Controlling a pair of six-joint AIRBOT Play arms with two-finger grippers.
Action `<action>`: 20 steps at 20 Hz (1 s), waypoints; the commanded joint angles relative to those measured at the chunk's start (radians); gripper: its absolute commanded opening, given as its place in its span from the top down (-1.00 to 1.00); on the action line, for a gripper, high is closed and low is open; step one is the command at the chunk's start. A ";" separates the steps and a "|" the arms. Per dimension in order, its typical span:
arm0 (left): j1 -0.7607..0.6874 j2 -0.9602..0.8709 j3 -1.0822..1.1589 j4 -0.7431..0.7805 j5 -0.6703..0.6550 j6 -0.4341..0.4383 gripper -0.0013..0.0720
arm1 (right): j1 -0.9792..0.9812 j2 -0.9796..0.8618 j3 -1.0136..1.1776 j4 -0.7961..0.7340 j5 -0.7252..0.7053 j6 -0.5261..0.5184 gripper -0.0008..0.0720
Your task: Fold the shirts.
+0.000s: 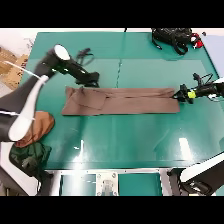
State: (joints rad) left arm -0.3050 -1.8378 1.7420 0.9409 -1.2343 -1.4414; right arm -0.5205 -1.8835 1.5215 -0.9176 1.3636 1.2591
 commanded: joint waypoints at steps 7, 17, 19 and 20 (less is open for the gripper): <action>-0.326 -0.245 0.037 -0.390 0.455 0.063 0.89 | 0.008 0.460 0.035 0.220 0.177 -0.003 0.94; -0.358 -0.399 0.262 -0.410 0.355 -0.041 0.89 | 0.069 0.570 0.019 0.305 0.197 0.018 0.94; -0.292 -0.387 0.320 -0.406 0.208 -0.026 0.89 | 0.077 0.570 0.011 0.305 0.197 0.019 0.94; -0.245 -0.362 0.327 -0.393 0.135 -0.023 0.89 | 0.091 0.570 0.010 0.306 0.197 0.019 0.94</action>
State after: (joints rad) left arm -0.6239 -2.2204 2.0174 0.5396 -0.9241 -1.4696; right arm -0.4500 -1.3178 1.5391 -0.6163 1.5574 1.2762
